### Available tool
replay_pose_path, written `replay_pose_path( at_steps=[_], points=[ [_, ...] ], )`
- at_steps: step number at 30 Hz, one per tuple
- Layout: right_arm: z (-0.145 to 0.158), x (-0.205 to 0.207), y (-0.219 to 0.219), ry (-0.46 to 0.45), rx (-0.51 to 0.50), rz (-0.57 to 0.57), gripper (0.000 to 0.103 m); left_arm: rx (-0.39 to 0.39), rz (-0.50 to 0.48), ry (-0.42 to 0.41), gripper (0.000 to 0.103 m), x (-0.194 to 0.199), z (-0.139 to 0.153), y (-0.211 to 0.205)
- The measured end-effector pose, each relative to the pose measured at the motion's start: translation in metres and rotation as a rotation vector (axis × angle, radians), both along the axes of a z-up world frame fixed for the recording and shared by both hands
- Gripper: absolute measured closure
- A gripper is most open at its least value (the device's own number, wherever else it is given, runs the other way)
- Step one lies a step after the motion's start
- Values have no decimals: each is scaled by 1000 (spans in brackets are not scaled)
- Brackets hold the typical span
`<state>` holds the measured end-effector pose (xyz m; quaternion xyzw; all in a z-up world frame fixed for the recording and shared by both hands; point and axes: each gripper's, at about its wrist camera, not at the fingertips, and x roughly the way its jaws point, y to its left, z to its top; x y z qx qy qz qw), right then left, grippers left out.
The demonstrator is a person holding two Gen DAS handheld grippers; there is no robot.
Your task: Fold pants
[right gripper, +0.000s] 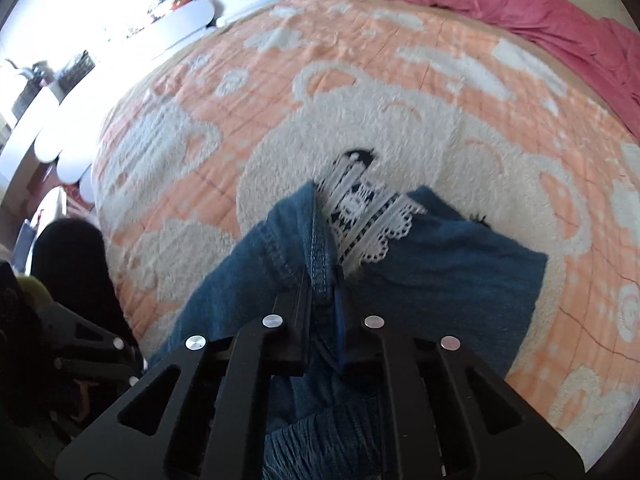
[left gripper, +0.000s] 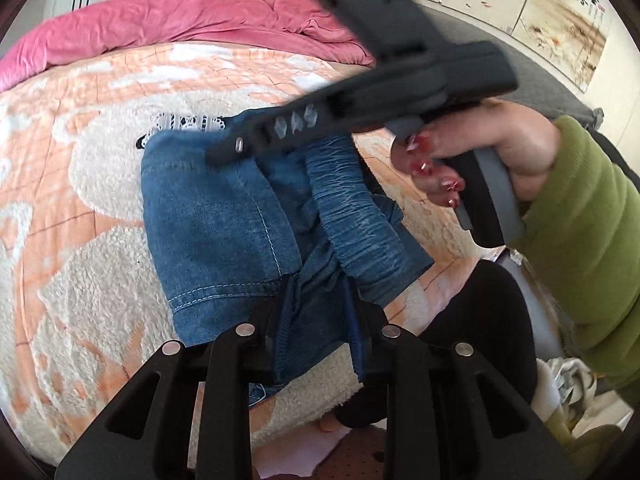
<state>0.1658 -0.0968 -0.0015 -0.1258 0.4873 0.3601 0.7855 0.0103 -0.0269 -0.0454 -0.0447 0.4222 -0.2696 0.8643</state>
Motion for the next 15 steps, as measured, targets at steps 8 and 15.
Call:
replay_pose_path(
  at_steps=[8,15],
  points=[
    [3,29,16,-78,-76,-45,101,-8,7,-1,79,-2,0,4],
    [-20,47,9,-50,-84,-121,103,-23,3,15,79,0,0,8]
  ],
)
